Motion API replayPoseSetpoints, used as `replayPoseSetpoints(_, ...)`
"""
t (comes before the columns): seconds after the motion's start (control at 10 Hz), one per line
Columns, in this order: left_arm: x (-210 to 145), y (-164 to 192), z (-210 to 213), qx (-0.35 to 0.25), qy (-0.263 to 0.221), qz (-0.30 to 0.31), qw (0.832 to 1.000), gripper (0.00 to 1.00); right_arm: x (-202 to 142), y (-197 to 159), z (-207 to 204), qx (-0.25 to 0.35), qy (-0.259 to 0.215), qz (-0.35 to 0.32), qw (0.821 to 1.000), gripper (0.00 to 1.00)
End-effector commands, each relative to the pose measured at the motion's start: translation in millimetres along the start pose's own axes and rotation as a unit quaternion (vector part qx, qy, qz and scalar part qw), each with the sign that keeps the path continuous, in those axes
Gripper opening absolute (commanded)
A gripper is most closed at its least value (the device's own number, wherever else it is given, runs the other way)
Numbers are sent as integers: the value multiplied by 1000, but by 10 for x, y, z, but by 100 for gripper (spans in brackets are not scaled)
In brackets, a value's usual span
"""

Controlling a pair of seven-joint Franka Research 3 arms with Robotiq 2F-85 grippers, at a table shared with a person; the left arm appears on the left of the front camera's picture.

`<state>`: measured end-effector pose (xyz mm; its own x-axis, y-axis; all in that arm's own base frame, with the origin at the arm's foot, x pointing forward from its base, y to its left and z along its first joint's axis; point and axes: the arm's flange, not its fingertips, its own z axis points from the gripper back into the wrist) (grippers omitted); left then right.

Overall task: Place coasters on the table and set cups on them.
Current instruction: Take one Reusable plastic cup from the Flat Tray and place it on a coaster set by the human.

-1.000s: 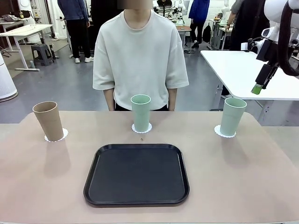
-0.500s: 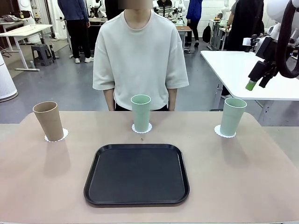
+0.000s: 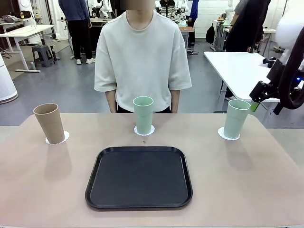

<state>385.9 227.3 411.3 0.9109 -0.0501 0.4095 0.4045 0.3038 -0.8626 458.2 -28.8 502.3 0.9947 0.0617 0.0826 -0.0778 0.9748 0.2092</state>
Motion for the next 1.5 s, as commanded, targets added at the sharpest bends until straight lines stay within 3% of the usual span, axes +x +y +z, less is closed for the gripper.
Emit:
replayPoseSetpoints(0.0,0,-13,28,1,2,-1,1000,100,-101,-264,268,179,-79,30,980,100)
replayPoseSetpoints(0.2,0,-13,28,1,2,-1,1000,100,-182,-693,315,332,-154,34,930,100)
replayPoseSetpoints(0.3,0,-13,28,1,2,-1,1000,100,-261,-883,287,388,-159,34,907,100)
replayPoseSetpoints(0.5,0,-13,28,1,2,-1,1000,100,-472,-1383,210,480,-128,43,867,100)
replayPoseSetpoints(0.6,0,-13,28,1,2,-1,1000,100,-581,-1607,141,505,-102,42,856,100)
replayPoseSetpoints(0.8,0,-13,28,1,2,-1,1000,100,-741,-2006,38,517,-72,25,853,100)
replayPoseSetpoints(1.1,0,-13,28,1,2,-1,1000,100,-899,-2434,35,518,-43,55,853,100)
replayPoseSetpoints(1.4,0,-13,28,1,2,-1,1000,100,-935,-2647,29,531,-72,68,841,100)
